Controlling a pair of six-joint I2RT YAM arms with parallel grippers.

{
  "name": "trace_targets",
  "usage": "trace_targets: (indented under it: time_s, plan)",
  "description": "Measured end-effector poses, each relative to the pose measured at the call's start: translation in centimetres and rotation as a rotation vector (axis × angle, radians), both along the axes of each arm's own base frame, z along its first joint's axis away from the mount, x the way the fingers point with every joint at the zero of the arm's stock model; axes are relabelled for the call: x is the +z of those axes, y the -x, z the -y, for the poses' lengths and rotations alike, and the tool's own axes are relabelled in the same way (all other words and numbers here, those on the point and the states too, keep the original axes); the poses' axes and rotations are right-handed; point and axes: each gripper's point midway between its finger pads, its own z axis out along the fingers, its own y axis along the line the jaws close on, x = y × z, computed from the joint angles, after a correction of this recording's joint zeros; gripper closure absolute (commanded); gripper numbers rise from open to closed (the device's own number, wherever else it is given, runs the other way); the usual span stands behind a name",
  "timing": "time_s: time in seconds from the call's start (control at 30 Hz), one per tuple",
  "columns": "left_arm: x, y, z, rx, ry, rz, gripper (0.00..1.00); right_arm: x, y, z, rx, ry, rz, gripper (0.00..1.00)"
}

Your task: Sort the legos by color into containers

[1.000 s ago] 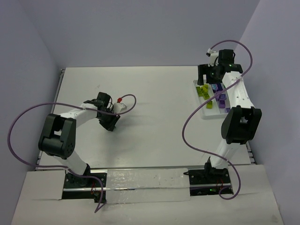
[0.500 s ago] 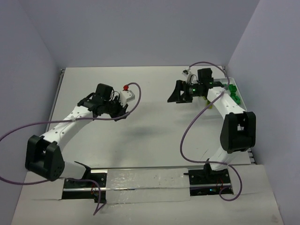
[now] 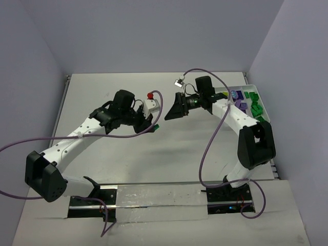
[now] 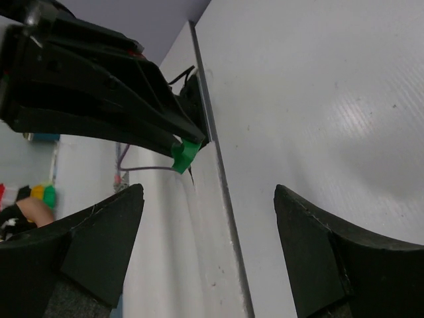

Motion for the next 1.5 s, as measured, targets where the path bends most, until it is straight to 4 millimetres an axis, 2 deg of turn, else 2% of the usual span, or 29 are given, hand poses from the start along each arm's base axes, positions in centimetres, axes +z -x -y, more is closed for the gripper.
trace_targets:
  time_s: [0.23, 0.43, 0.63, 0.9, 0.97, 1.03, 1.2, 1.4, 1.47, 1.5]
  plan:
    - [2.3, 3.1, 2.0, -0.132, 0.132, -0.129, 1.0, -1.0, 2.7, -1.2, 0.128, 0.016, 0.12, 0.17]
    - [3.7, 5.5, 2.7, -0.212, 0.236, -0.291, 1.0, 1.3, 4.6, -1.4, 0.191, -0.029, 0.236, 0.17]
    - [4.0, 5.8, 2.8, -0.238, 0.29, -0.395, 1.0, 3.5, 5.9, -1.2, 0.224, -0.08, 0.301, 0.17]
    - [4.4, 6.0, 2.8, -0.249, 0.315, -0.436, 1.0, 3.4, 8.1, -2.2, 0.294, -0.09, 0.282, 0.18]
    - [4.5, 6.0, 2.8, -0.248, 0.316, -0.442, 1.0, 3.3, 8.6, -2.4, 0.307, -0.087, 0.278, 0.21]
    - [4.5, 6.0, 2.8, -0.246, 0.316, -0.446, 1.0, 3.2, 8.9, -2.6, 0.316, -0.083, 0.276, 0.25]
    - [4.5, 5.9, 2.8, -0.244, 0.318, -0.442, 1.0, 3.0, 9.1, -2.8, 0.319, -0.073, 0.276, 0.53]
    - [4.1, 5.5, 2.8, -0.225, 0.315, -0.434, 1.0, 2.7, 8.9, -2.9, 0.309, -0.055, 0.279, 0.74]
    - [3.9, 5.3, 2.7, -0.21, 0.312, -0.438, 0.93, 2.6, 8.9, -2.9, 0.307, -0.048, 0.286, 0.84]
    - [3.9, 5.2, 2.6, -0.203, 0.31, -0.443, 0.76, 2.5, 8.8, -2.9, 0.305, -0.043, 0.292, 0.9]
